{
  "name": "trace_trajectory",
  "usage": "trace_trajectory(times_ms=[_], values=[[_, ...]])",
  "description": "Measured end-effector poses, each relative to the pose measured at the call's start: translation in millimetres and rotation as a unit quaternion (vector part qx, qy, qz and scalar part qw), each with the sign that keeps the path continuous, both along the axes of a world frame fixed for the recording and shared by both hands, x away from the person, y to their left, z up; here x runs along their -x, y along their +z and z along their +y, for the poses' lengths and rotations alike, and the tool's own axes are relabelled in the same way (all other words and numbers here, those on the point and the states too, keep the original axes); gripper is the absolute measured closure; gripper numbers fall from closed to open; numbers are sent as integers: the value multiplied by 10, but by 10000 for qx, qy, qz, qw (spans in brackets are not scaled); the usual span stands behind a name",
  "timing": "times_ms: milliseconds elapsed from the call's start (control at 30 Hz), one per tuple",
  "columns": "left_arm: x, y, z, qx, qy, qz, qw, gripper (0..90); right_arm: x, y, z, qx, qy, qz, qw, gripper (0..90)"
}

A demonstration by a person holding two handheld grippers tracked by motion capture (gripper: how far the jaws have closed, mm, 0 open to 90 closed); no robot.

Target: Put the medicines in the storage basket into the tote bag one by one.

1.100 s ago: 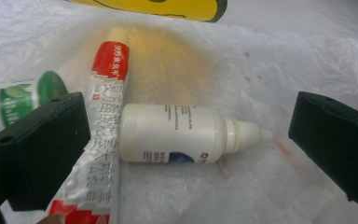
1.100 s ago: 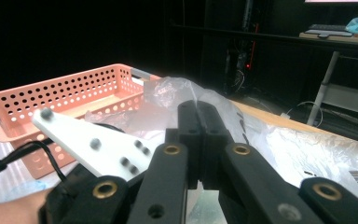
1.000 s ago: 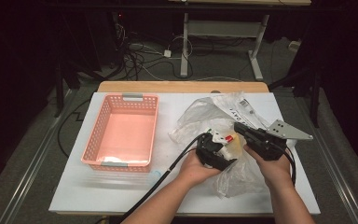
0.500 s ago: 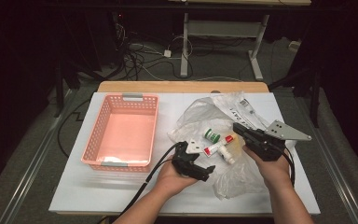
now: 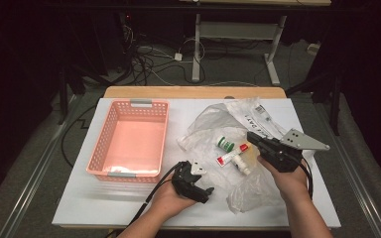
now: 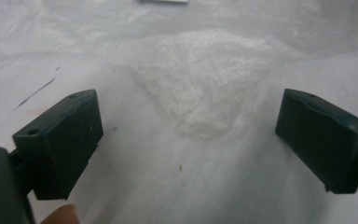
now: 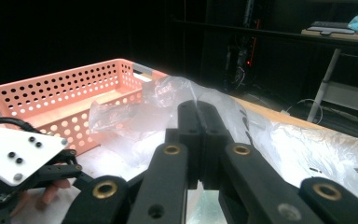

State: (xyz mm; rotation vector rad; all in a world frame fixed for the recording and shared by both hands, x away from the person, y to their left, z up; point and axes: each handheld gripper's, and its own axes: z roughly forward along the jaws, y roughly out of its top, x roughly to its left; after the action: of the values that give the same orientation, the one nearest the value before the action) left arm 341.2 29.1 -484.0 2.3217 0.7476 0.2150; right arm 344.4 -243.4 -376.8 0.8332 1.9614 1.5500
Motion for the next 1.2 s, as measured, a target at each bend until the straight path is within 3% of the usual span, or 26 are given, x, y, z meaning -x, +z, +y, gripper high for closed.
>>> trace_trajectory(times_ms=[467,533,600,833,1100,1200], values=[[-64,8,-81,133,-96,-109,9998,331,-27,21,17,-33,-77,2,10000,900],[-45,9,-79,199,-219,-153,9994,418,-31,16,20,-32,-76,16,10000,900],[-22,9,-97,227,-340,-202,9990,578,-31,7,24,-18,-83,22,10000,900],[-50,7,-108,311,-304,-137,9990,871,3,-7,20,44,-60,27,10000,900],[-50,12,-76,382,-278,-122,9988,886,64,-50,-29,79,-87,71,9999,900],[-47,22,-25,562,-164,-176,9981,887,92,-60,-61,68,-125,67,9999,900]])
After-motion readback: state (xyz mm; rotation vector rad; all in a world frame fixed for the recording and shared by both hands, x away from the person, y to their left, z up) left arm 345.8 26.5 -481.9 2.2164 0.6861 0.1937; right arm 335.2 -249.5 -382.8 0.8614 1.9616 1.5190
